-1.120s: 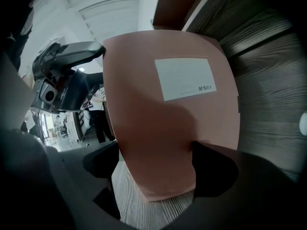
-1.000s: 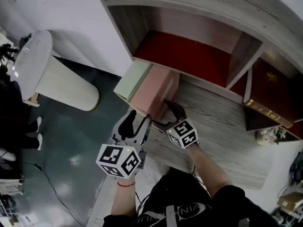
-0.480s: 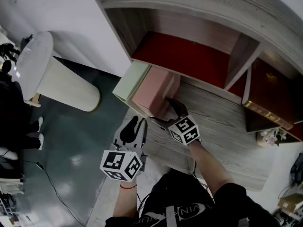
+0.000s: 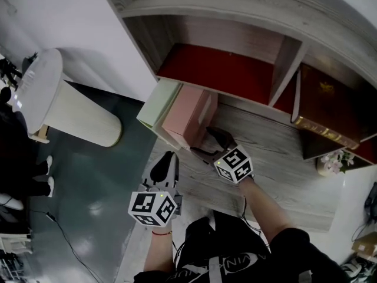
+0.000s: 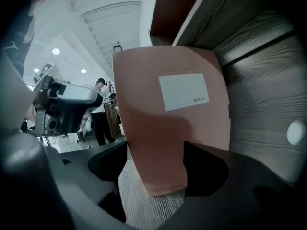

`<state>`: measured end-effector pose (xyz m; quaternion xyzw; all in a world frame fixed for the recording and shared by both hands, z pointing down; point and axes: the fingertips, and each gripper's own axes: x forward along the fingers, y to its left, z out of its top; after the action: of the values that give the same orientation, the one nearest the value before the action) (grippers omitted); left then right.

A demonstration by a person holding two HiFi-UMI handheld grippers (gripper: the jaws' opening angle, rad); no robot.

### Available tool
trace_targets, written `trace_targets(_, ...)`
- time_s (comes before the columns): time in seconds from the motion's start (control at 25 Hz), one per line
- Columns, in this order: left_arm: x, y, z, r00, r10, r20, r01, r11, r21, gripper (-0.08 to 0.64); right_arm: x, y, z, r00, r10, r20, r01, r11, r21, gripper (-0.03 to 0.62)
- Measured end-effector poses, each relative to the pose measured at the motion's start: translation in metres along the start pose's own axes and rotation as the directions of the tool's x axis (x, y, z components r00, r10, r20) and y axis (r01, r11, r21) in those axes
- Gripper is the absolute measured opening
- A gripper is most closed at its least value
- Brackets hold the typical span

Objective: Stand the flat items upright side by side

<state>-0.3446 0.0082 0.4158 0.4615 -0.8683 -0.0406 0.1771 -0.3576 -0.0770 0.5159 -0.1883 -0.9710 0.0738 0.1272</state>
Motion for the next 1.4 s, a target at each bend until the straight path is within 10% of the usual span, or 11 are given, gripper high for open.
trace_targets(0.44,-0.009,-0.004,-0.002,0.989,-0.133,0.072,0.133,0.991,-0.003,0.003,-0.087,0.007,0.023,0.979,-0.194,0.059,0.190,0.980,0.055,0.010)
trace_targets(1.4,-0.081,-0.022,0.013,0.957,-0.255,0.139,0.230,0.958,0.171,0.003,-0.263,0.073,0.061,0.819,-0.513,0.255,0.486,0.858,0.166,0.009)
